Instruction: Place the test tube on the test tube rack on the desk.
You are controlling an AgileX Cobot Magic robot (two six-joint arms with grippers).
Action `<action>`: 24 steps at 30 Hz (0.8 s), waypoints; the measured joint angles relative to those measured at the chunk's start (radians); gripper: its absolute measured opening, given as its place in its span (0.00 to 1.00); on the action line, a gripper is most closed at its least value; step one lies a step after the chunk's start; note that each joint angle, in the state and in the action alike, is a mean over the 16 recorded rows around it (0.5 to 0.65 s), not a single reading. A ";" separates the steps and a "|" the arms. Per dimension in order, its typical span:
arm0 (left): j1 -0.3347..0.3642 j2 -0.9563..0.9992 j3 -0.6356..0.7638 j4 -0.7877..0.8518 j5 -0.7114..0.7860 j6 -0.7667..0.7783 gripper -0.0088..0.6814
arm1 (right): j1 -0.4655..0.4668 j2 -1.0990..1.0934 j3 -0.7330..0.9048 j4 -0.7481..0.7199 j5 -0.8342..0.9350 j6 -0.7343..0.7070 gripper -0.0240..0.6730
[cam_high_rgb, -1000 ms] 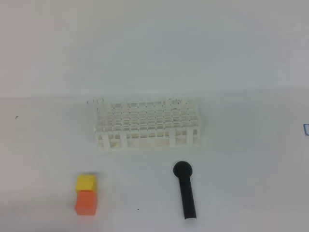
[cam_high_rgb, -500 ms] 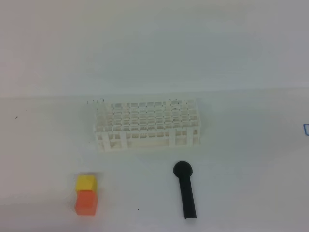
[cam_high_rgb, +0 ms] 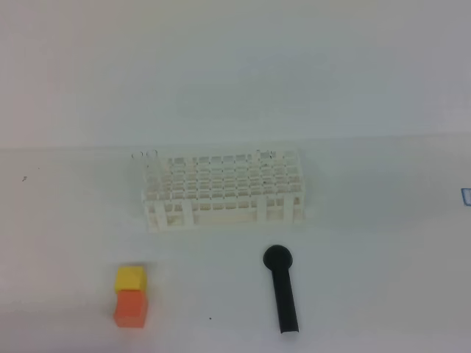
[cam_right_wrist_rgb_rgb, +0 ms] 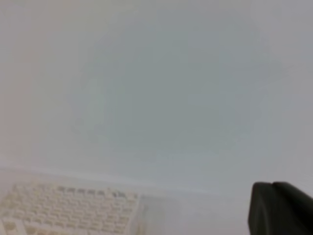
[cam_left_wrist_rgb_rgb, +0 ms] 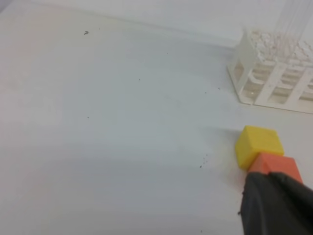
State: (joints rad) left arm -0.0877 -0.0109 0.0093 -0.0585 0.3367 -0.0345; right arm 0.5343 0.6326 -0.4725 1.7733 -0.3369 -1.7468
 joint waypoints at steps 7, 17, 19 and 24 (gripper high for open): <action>-0.001 -0.009 0.014 0.003 -0.007 0.000 0.01 | -0.259 -0.060 0.001 -0.011 0.278 0.012 0.03; 0.000 -0.004 0.006 0.001 -0.003 0.000 0.01 | -0.414 -0.075 0.001 -0.029 0.324 -0.019 0.03; 0.000 -0.001 0.002 0.001 -0.001 0.000 0.01 | -0.417 -0.071 0.001 -0.061 0.313 -0.005 0.03; 0.000 0.005 -0.008 -0.001 0.004 0.000 0.01 | -0.419 -0.057 0.001 -0.338 0.337 0.214 0.03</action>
State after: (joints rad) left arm -0.0873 -0.0059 0.0012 -0.0590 0.3406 -0.0344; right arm 0.1157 0.5752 -0.4713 1.4350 -0.0002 -1.5323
